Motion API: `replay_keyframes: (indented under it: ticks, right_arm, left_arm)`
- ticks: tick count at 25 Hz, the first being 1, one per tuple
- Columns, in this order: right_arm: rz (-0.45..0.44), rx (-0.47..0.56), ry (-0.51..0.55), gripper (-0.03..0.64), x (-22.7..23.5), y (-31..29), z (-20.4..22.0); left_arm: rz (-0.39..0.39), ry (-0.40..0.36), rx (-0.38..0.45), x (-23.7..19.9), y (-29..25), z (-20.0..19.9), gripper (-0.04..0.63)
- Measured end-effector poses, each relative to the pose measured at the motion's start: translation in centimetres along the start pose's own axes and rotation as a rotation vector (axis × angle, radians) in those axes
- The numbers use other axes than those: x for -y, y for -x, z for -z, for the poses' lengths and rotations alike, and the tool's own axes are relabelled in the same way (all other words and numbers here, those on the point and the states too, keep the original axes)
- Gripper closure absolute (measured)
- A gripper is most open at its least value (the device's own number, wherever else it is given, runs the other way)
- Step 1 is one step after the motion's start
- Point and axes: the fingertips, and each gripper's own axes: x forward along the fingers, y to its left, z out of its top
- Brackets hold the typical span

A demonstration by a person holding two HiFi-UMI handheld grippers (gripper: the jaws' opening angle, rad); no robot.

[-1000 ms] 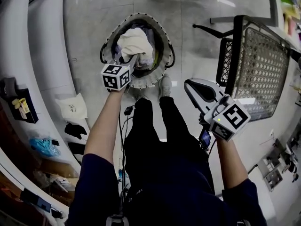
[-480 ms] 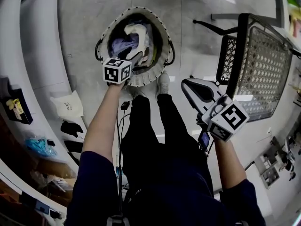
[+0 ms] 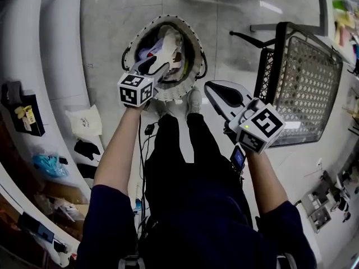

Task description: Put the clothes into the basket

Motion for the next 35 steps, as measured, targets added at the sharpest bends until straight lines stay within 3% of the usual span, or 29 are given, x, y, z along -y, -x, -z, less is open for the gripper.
replay_keyframes:
  ticks: [3, 6, 15, 21, 35]
  right_arm:
    - [-0.014, 0.016, 0.025, 0.609, -1.1, 0.4, -1.5]
    - [-0.025, 0.038, 0.055, 0.609, -2.1, 1.0, -3.0]
    - [-0.038, 0.122, 0.127, 0.609, -4.9, 3.3, -7.5]
    - [-0.049, 0.171, 0.187, 0.609, -7.5, 4.9, -10.8]
    - [-0.096, 0.253, 0.275, 0.609, -14.1, 8.6, -14.7]
  left_arm:
    - [-0.002, -0.007, 0.057, 2.0, 2.3, -2.4, 0.388]
    - [-0.006, -0.021, 0.119, 4.1, 4.9, -4.8, 0.444]
    - [-0.003, -0.123, 0.265, 10.3, 12.6, -10.9, 0.557]
    - [-0.002, -0.163, 0.359, 14.2, 17.9, -14.2, 0.591]
    - [-0.006, -0.294, 0.484, 21.8, 27.4, -19.5, 0.592]
